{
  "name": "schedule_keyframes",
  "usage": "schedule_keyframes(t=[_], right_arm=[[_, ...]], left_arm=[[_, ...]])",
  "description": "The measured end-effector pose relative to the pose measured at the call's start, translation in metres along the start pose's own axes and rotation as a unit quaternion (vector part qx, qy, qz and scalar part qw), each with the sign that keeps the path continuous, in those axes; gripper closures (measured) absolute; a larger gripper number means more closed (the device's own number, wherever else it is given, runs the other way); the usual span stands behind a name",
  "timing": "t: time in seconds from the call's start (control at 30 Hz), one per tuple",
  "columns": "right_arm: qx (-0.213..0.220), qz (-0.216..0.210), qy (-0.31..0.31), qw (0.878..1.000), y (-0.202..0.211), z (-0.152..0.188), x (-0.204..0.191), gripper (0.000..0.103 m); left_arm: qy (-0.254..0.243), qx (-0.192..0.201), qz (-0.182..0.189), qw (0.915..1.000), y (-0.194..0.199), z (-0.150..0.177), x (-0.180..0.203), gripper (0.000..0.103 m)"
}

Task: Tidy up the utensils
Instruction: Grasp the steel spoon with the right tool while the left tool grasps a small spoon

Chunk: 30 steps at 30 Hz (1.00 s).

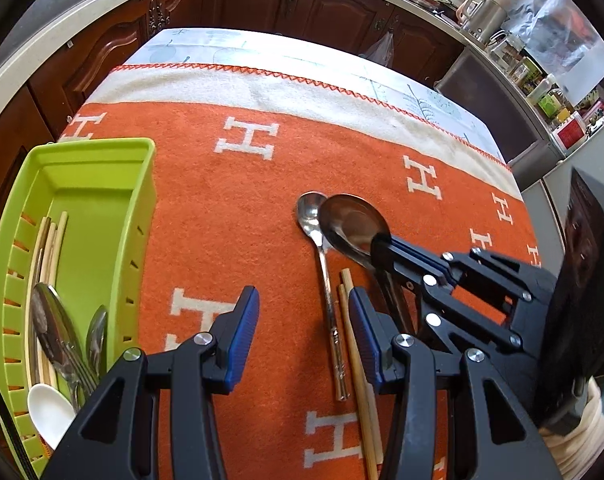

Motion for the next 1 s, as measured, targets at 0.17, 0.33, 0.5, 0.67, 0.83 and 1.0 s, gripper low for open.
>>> schedule_keyframes(t=[0.17,0.33,0.5,0.67,0.83,1.0], right_arm=[[0.023,-0.022,-0.065,0.997,0.011,0.006,0.018,0.101],[0.042,-0.040,-0.106,0.993,0.020,0.011,0.032,0.101],[0.047,-0.055,-0.126,0.989,0.023,0.016,0.042,0.101],[0.046,-0.063,-0.137,0.988,0.022,0.022,0.047,0.101],[0.045,-0.069,-0.146,0.986,0.020,0.028,0.053,0.101],[0.041,-0.072,-0.149,0.985,0.017,0.032,0.055,0.101]], left_arm=[[0.009,0.004,0.004,0.9999,-0.006,-0.014,0.003,0.058],[0.031,0.001,-0.004,0.9995,-0.020,-0.034,-0.001,0.058],[0.038,0.015,-0.028,0.9988,-0.028,-0.044,0.002,0.058],[0.007,0.030,-0.072,0.9969,-0.034,-0.045,0.016,0.059],[-0.021,0.046,-0.113,0.9923,-0.039,-0.044,0.030,0.074],[-0.033,0.054,-0.104,0.9925,-0.039,-0.043,0.035,0.080]])
Point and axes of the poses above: each gripper's, at about its wrist camera, not at the fingertips, and y roughly against the way its jaws point, x to its right, z to its underside, the point moved 1 cm from there along -y, roughly the way its jaws point, and after that the axes turned 13 degrees about -x, right-handed, at the moved point
